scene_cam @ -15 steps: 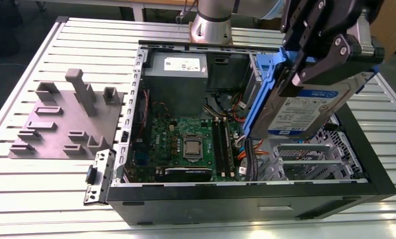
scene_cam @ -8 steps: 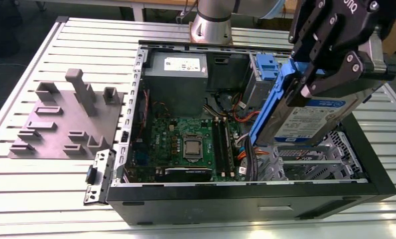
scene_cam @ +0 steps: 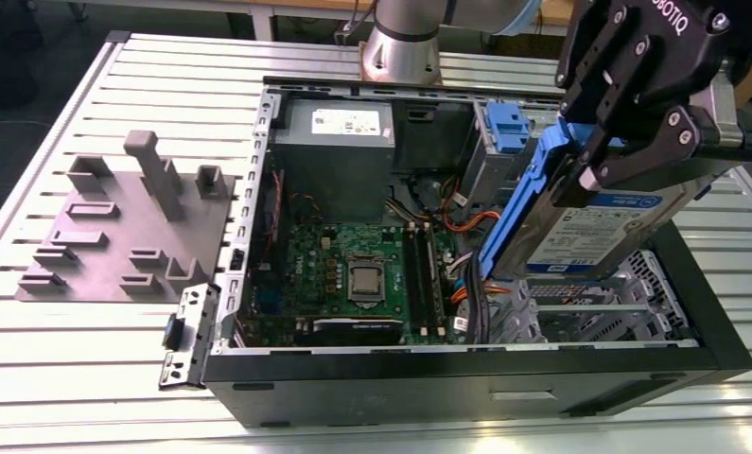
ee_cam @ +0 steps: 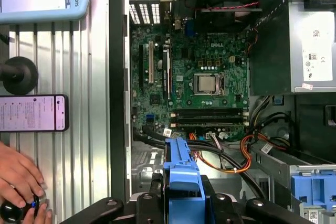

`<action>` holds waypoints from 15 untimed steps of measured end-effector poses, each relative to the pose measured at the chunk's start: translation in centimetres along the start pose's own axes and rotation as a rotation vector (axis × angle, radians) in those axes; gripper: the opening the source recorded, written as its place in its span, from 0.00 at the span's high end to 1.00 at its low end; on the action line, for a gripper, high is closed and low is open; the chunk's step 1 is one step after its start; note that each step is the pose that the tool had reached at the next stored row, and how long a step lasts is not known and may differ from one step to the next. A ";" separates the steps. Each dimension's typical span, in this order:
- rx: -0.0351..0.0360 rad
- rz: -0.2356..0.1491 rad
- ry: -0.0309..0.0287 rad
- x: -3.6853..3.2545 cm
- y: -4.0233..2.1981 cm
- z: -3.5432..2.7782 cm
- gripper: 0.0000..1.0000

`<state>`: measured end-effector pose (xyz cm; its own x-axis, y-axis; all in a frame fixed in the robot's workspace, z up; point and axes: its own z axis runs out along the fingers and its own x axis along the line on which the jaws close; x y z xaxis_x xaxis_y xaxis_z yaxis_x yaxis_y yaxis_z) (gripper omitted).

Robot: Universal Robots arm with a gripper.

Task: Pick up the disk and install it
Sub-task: 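Insert the disk into the insertion slot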

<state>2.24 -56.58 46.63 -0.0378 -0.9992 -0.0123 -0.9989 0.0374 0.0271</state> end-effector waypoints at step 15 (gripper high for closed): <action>0.0000 0.000 0.0009 0.15 -1.37 0.53 0.64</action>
<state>3.59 -56.77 46.06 -0.0377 -0.9992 -0.0114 -0.9989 0.0374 0.0270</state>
